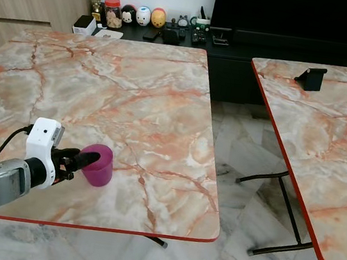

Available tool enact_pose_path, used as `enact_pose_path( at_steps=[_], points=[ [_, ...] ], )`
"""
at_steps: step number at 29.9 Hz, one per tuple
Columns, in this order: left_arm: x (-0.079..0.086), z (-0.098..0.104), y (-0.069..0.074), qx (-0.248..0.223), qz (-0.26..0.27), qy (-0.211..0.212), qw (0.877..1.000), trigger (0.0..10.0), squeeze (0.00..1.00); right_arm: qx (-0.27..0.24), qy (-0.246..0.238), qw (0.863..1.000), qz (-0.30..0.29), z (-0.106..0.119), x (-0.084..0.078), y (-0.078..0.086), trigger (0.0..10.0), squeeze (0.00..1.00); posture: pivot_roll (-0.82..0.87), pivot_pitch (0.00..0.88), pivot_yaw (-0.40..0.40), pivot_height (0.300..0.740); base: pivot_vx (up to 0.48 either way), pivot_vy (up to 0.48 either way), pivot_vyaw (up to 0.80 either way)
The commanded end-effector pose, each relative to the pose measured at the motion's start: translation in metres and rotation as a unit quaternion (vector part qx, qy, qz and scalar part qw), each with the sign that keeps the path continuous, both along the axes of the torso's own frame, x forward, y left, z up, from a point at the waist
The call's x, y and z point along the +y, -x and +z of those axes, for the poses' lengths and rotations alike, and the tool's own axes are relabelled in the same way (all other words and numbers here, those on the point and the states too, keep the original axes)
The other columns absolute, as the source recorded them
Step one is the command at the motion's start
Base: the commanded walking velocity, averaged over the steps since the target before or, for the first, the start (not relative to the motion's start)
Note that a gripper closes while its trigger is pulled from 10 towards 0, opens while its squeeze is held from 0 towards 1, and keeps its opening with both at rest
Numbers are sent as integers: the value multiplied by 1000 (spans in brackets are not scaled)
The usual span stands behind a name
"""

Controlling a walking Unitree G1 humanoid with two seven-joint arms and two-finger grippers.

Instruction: Setting the table

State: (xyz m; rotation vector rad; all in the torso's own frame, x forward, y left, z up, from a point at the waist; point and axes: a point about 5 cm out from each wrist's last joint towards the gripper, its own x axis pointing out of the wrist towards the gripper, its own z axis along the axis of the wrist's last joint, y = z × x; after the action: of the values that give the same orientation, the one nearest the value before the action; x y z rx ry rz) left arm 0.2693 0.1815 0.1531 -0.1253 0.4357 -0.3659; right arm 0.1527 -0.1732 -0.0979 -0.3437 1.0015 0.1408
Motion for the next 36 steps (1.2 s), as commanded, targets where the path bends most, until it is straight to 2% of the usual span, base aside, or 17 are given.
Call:
enact_pose_path(
  at_steps=[1, 36],
  points=[
    [-1, 8, -2, -22, 1, -8, 1000, 0, 0, -9, -4, 1000, 2, 1, 2, -3, 10000, 0, 64, 0, 22, 740, 0, 0, 0],
    [-1, 7, -2, -23, 4, -19, 1000, 0, 0, -14, -4, 1000, 5, 3, 3, -7, 10000, 0, 63, 0, 20, 740, 0, 0, 0]
  ],
)
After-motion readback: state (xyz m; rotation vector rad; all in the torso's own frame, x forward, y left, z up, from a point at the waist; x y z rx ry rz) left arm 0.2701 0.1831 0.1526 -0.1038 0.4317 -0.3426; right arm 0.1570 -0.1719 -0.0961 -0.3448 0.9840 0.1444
